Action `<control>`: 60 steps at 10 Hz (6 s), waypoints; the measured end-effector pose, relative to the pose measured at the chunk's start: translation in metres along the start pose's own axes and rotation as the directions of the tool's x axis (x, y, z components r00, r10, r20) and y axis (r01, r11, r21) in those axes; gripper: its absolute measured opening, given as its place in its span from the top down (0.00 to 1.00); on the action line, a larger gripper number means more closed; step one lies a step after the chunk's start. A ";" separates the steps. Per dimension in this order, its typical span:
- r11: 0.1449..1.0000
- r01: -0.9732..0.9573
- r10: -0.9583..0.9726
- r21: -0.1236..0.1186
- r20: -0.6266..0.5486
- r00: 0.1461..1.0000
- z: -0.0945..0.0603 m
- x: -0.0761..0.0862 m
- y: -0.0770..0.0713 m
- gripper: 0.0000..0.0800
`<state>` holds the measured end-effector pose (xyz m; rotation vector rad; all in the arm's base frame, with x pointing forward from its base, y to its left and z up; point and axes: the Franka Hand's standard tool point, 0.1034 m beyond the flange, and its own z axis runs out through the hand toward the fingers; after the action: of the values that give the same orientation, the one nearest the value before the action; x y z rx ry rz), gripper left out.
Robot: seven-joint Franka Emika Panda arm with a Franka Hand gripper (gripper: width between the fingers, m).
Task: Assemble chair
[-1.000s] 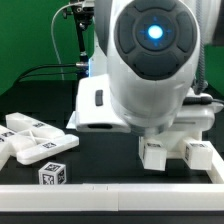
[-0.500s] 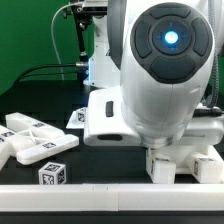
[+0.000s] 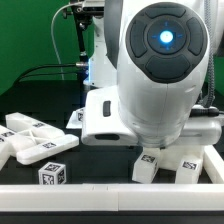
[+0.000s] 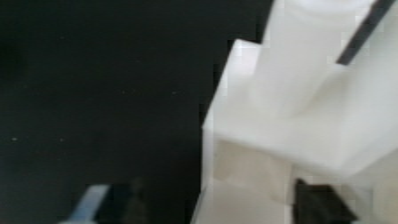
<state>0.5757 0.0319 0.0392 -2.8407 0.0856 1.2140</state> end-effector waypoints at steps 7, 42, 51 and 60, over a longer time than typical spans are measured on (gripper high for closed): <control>0.999 0.021 -0.004 0.034 -0.434 0.901 -0.060 -0.021 0.047 0.19; -0.593 -0.604 0.800 0.532 0.471 -0.371 0.028 -0.069 0.180 0.19; -0.601 -0.654 0.792 0.461 0.458 -0.404 0.081 -0.093 0.220 0.19; -0.618 -0.699 0.773 0.359 0.442 -0.456 0.123 -0.106 0.242 0.19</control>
Offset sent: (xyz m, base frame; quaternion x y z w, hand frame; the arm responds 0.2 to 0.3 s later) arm -0.0064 -0.0301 0.0373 0.0051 0.1958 0.0052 0.9806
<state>0.3968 -0.1973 0.0251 -1.2748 2.9666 0.4105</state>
